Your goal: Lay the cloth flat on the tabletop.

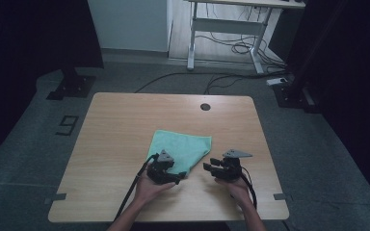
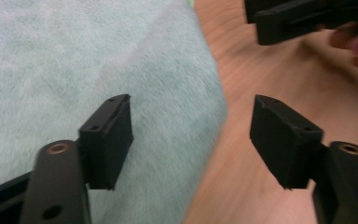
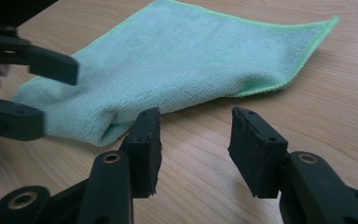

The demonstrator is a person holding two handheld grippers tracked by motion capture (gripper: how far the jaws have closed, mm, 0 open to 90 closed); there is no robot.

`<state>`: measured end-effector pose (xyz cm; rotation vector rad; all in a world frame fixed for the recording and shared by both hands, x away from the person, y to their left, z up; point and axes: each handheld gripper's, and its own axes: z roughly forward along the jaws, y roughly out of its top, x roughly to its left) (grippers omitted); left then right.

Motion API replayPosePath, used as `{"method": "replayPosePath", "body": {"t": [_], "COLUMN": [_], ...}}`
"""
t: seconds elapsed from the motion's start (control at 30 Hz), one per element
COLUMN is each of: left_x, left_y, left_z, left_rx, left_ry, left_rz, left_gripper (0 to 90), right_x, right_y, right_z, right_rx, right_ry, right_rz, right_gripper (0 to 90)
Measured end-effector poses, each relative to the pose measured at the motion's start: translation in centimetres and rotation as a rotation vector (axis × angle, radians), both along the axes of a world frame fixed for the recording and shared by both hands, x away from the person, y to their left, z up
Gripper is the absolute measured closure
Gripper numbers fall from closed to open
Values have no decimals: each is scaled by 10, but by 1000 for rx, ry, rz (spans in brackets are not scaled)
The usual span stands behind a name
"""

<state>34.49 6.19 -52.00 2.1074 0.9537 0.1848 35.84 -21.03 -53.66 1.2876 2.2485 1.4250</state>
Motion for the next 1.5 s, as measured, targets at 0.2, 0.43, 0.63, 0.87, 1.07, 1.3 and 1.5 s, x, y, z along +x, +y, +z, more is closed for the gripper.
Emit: {"method": "replayPosePath", "body": {"t": [0.2,0.43,0.63,0.87,1.07,1.3,1.5], "left_x": [5,7,8,7,-1,15,35], "left_y": [-18,-9,-2,2,8,45,82], "left_z": [-11,-16,-18,-16,4,19,6], "left_rx": [85,63,39,-1,-142,-238,-250], "left_ry": [-1,38,65,92,116,113,166], "left_rz": [12,14,-1,-19,-63,15,106], "left_gripper": [346,637,783,868,873,874,869], "right_x": [-2,-3,-4,-5,-9,-11,-11], "right_y": [-6,-11,-15,-19,-22,-22,-18], "right_z": [-3,-1,1,2,3,6,5], "right_rx": [5,7,9,16,16,11,0], "right_ry": [2,-7,-15,-21,-32,-42,-45], "right_rz": [-12,-24,-34,-48,-40,-32,-15], "right_gripper": [537,538,546,558,565,568,570]}}
